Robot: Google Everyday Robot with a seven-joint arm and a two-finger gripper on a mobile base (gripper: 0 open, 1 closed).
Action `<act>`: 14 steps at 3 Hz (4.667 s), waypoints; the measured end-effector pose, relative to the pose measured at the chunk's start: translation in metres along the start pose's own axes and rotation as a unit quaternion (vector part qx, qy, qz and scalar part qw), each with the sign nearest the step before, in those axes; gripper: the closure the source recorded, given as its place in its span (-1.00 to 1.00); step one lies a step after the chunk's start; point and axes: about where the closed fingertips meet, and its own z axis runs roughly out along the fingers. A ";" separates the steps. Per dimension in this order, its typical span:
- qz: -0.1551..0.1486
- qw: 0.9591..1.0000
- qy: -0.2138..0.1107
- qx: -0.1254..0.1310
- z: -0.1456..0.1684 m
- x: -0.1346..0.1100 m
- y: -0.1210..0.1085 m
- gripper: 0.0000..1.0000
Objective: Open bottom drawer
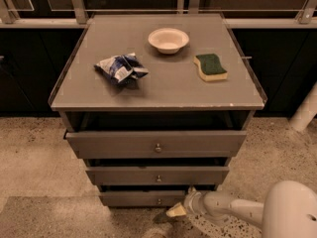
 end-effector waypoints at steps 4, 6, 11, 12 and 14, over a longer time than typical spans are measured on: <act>0.071 0.986 0.034 -0.144 -0.084 0.031 0.062 -1.00; 0.072 0.980 0.029 -0.181 -0.090 0.026 0.081 -1.00; 0.054 0.990 0.033 -0.129 -0.059 0.011 0.043 -1.00; 0.053 0.990 0.034 -0.129 -0.059 0.011 0.043 -0.65; 0.053 0.990 0.034 -0.129 -0.058 0.011 0.043 0.29</act>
Offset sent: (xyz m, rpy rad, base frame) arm -0.0654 -0.0080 -0.0096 0.0386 0.2817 0.0984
